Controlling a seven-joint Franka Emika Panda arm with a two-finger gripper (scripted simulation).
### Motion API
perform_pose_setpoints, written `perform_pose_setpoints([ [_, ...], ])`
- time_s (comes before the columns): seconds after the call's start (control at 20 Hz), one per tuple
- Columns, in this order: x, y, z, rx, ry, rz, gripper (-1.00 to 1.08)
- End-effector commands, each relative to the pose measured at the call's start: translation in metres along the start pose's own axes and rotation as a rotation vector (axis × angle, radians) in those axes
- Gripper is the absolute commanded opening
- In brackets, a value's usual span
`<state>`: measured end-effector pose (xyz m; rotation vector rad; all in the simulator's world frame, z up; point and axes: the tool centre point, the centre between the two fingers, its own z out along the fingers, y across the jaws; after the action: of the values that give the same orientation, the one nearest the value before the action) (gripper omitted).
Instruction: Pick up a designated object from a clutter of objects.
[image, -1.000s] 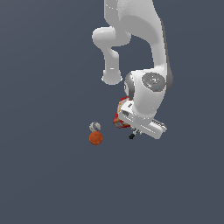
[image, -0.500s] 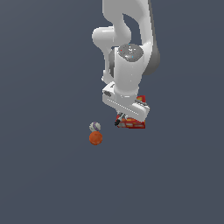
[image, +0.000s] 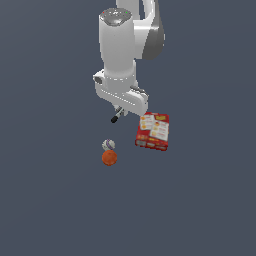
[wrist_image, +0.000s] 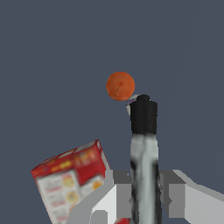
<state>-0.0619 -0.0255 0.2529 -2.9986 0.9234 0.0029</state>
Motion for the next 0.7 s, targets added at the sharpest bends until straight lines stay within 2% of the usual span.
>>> perform_pose_setpoints([
  [0.0, 0.001, 0.024, -0.019, 0.001, 0.000, 0.000, -1.00],
  [0.35, 0.005, 0.085, -0.067, 0.000, 0.000, 0.000, -1.00],
  [0.65, 0.009, 0.125, -0.100, -0.001, 0.001, 0.000, -1.00],
])
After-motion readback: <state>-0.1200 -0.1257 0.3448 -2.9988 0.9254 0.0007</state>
